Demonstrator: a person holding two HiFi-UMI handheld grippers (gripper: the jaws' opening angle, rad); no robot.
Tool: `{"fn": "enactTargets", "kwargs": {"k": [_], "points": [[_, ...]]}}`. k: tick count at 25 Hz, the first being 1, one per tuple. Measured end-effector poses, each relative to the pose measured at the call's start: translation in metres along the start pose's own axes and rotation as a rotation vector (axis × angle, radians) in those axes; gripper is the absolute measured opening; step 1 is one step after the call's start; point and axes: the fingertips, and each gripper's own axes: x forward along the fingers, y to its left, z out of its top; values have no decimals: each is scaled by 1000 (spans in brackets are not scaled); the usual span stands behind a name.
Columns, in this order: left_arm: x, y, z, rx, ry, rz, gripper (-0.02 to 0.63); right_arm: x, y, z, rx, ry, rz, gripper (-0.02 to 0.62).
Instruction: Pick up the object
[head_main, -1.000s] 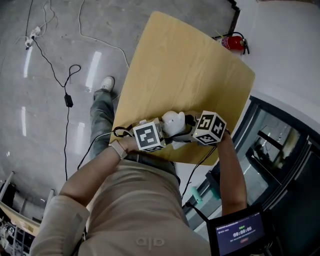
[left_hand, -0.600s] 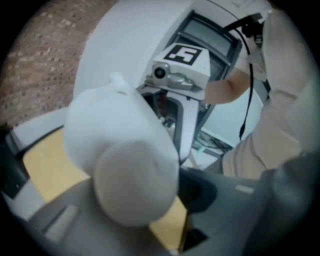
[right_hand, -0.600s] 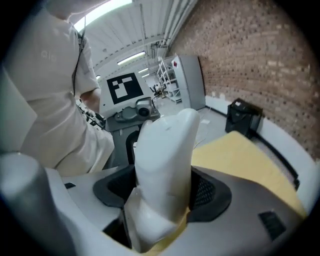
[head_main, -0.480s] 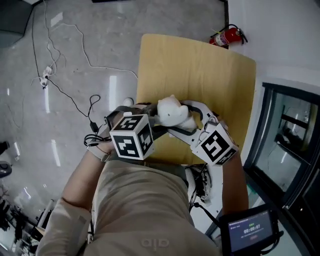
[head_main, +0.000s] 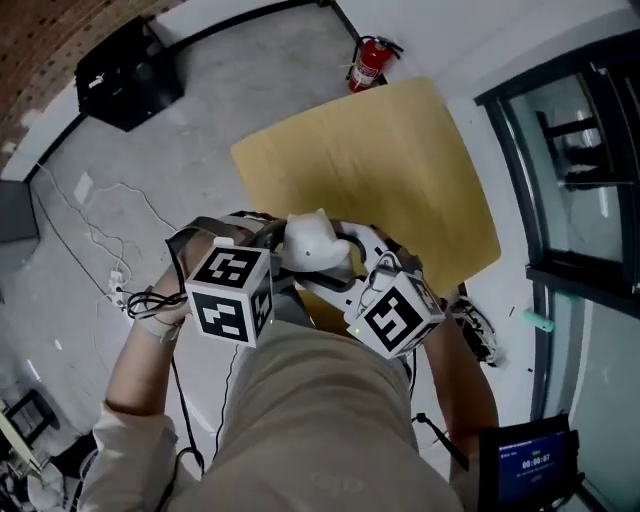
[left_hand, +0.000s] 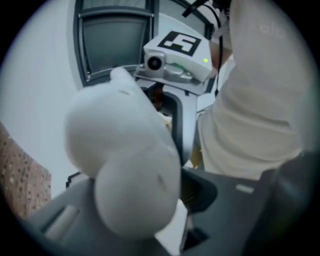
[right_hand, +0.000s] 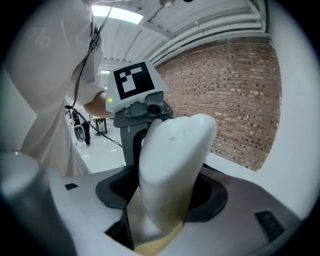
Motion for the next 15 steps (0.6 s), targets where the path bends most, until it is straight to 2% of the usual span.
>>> {"fn": "enactTargets", "kwargs": {"k": [2,4,8,15], "points": [[-19,5,26,-10,25,-78,137,-28,-11,15,67,-32,0,284],[-22,6,41,9,61,-113,137,-44,-14,18,104,-65,-20,284],[-8,-1,60,72,142,-128,137,-65,-6,4,143,-107,-77,281],[-8,9,72,112,222,-150,137,-81,-19,0,170,-155,-115,281]]}}
